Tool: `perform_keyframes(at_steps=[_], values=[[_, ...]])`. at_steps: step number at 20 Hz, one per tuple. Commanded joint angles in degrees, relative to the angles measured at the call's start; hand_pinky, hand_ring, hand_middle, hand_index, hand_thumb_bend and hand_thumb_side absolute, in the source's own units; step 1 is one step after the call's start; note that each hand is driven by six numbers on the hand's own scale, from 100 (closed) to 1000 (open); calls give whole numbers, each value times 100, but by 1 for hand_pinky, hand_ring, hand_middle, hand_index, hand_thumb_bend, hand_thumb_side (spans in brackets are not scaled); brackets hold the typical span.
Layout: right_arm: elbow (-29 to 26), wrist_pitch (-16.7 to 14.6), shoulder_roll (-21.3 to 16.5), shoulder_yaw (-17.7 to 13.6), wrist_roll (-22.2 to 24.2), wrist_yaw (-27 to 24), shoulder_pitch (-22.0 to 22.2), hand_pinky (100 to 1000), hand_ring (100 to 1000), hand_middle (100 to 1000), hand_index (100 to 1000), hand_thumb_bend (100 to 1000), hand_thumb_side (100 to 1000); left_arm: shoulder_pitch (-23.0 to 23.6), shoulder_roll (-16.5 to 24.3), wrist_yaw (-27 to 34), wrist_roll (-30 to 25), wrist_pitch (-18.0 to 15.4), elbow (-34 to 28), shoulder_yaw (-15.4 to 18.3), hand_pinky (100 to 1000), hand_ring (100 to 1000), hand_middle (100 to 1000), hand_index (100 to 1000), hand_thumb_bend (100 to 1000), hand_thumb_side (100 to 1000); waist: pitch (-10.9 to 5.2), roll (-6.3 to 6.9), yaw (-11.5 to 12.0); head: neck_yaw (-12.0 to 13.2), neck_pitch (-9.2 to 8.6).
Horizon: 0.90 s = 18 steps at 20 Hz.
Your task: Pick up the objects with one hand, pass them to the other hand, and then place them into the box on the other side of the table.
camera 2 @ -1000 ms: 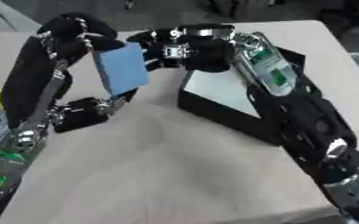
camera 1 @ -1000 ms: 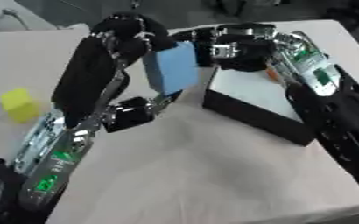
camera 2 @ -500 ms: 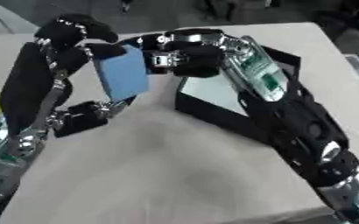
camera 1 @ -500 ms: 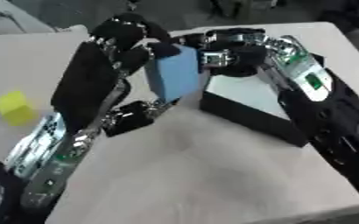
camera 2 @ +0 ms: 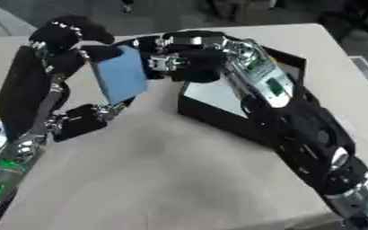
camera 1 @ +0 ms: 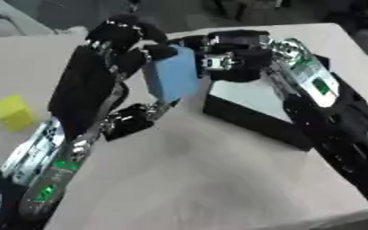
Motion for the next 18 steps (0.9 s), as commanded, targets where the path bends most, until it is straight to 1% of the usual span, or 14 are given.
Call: perform_keyframes(at_steps=[1, 5, 11, 14, 18], values=[[-253, -64, -160, 24, 8, -178, -70, 1000, 1000, 1000, 1000, 100, 607, -51, 195, -45, 178, -10, -125, 56, 787, 710, 625, 600, 193, 100, -43, -78, 1, -38, -83], [-398, -98, -165, 88, 8, -308, -53, 1000, 1000, 1000, 1000, 100, 636, -56, 283, -57, 275, -4, -98, 54, 786, 710, 626, 600, 197, 100, -34, -90, 3, -52, -101], [-502, -98, -155, 135, 8, -411, -57, 1000, 1000, 1000, 1000, 100, 658, -99, 254, -61, 298, -14, -69, 48, 785, 709, 624, 598, 200, 100, -21, -107, 8, -50, -111], [-515, -102, -153, 151, 8, -394, -64, 1000, 1000, 1000, 1000, 100, 665, -128, 219, -55, 298, -27, -60, 39, 785, 709, 624, 598, 201, 100, -21, -113, 8, -54, -112], [-463, -143, -154, 137, 8, -243, -69, 1000, 1000, 1000, 1000, 100, 711, -161, 175, -64, 291, -42, -58, 28, 785, 710, 625, 598, 204, 100, -25, -112, 2, -50, -118]])
